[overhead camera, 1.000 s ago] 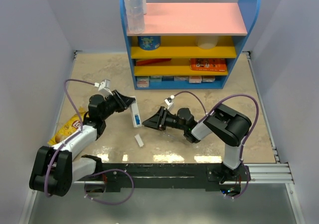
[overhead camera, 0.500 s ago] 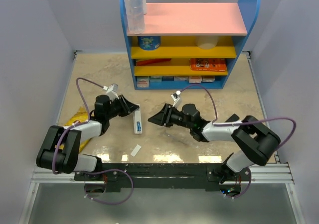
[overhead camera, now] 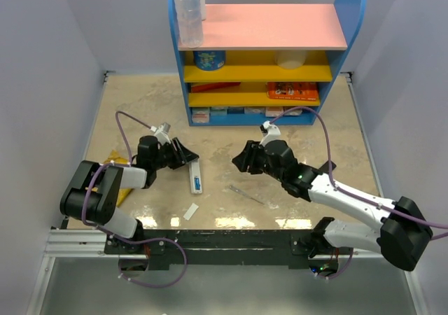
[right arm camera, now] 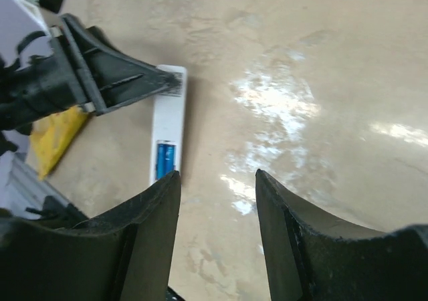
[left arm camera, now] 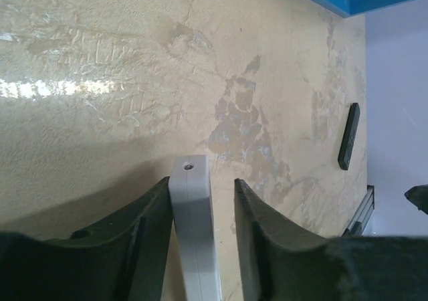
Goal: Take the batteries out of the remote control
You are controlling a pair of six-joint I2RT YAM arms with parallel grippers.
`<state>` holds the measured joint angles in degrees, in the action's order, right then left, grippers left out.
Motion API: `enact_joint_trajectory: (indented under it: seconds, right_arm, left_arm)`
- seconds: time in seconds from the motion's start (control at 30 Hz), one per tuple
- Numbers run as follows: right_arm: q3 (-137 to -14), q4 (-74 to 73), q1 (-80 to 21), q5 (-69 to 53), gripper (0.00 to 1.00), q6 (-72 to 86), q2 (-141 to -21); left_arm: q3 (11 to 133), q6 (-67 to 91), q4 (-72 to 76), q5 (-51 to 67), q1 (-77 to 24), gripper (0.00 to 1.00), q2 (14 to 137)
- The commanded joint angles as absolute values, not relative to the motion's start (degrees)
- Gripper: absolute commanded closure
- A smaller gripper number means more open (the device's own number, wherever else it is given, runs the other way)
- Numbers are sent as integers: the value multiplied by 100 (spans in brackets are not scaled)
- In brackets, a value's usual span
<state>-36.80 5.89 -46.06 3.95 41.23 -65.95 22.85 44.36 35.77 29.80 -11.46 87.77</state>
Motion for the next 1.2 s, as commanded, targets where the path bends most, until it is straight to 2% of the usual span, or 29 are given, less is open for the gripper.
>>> enact_joint_trajectory:
  seconds: [0.0,0.17,0.27,0.37,0.57,0.7,0.8,1.0,1.17]
  right_arm:
    - [-4008,-746,-4588,1449,48,3972,-6302]
    - [-4236,-1774,-4570,2257,46,4289,-6284]
    - [-4254,-2030,-4395,2452,44,4254,-6170]
    - [-4236,-2222,-3965,2522,43,4149,-6030]
    - [-4315,-2636,-2550,2294,36,3850,-6108]
    - [-4570,-3189,-1935,2785,36,4025,-6502]
    - [-4737,-3699,-1645,3181,34,4289,-6775]
    - [-4272,-3595,-872,2875,33,4473,-6662]
    - [-4245,-3551,-616,2733,31,4834,-7197]
  left_arm:
    - [2557,4202,3561,2805,-1116,49,8745]
    - [2848,3955,2532,2260,-1116,34,8324]
    - [2935,4043,2137,2013,-1116,29,8034]
    - [3277,4017,1505,1811,-1116,10,7709]
    - [4198,3561,-287,1670,-1116,6,7041]
    - [4693,3016,-1412,1950,-1116,6,6804]
    - [4729,2603,-1791,2135,-1116,7,6611]
    - [4465,2180,-2047,2258,-1116,7,6066]
    - [4333,2206,-2013,2347,-1125,7,5740]
